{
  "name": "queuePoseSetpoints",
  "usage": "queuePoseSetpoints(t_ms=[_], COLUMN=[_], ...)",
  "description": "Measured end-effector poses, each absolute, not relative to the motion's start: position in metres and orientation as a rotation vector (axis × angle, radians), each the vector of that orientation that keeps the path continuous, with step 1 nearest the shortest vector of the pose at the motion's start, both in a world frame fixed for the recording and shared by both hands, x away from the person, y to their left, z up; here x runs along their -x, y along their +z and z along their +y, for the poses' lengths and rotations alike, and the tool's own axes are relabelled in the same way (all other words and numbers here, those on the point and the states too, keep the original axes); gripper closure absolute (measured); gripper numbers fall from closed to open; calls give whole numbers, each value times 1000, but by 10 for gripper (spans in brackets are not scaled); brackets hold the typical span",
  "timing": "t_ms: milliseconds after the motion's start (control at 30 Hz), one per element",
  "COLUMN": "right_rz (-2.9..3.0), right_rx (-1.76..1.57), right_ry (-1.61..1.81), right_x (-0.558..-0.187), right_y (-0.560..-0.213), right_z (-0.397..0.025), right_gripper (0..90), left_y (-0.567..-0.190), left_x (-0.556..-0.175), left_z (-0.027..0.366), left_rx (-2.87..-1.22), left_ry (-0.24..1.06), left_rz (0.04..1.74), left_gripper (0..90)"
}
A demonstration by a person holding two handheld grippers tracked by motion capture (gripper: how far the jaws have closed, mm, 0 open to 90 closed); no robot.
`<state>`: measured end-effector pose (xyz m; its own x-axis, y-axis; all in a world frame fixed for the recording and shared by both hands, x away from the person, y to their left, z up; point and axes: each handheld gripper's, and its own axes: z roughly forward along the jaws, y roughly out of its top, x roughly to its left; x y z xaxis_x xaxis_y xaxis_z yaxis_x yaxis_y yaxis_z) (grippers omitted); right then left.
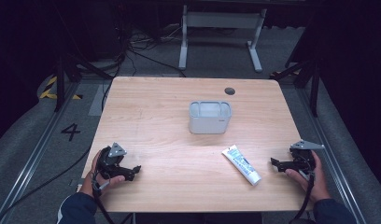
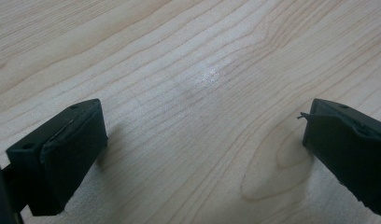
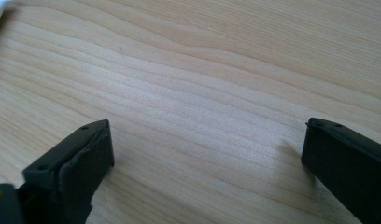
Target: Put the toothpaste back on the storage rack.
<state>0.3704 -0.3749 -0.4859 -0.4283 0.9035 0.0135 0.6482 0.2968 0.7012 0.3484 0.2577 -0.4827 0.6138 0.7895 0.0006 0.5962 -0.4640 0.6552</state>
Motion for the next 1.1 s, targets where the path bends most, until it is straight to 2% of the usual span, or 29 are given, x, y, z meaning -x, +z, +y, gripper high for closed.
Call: queuePoseSetpoints(t_ms=[100,167,633,1100], right_rz=[2178,2164,2173,2195], right_rx=[-1386,-1384,-1342,-1286], right_ry=[911,922,961,1018], right_x=[-370,-369,-364,-359], right_y=[-485,-484,-469,-444], right_z=[-376,-376,-373,-359], right_gripper=[106,183,223,215], left_y=[-483,-483,-483,-483], left_x=[-348,-349,-349,-349], left_z=[258,258,258,258], left_rx=[-2218,-2219,-2221,-2221], left_ry=[405,403,393,393], left_rz=[1085,1077,1067,1067], left_gripper=[2,2,1,2])
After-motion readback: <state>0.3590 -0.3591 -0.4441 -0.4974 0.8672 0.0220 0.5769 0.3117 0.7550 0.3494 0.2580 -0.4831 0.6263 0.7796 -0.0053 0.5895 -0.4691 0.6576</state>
